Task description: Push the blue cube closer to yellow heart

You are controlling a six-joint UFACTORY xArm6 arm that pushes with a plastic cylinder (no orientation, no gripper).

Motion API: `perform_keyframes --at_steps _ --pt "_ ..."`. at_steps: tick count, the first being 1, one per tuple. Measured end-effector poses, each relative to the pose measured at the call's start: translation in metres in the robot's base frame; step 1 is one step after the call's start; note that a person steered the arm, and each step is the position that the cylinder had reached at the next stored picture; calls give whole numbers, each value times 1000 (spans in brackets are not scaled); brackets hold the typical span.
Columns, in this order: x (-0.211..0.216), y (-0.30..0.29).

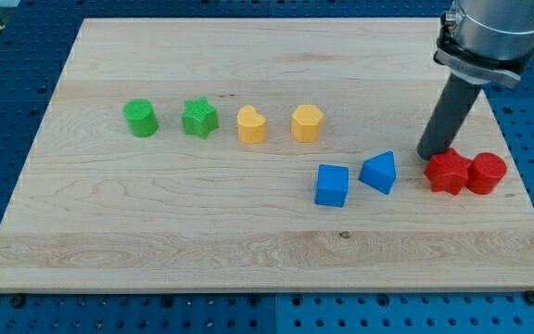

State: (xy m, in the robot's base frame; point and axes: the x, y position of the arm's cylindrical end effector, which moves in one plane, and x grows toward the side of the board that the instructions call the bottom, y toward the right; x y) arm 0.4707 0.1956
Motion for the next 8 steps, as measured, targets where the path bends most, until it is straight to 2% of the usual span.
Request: perform_keyframes --at_steps 2,3,6,8 --pt "45 -50" --pt "53 -79" --pt "65 -132" --pt "63 -142"
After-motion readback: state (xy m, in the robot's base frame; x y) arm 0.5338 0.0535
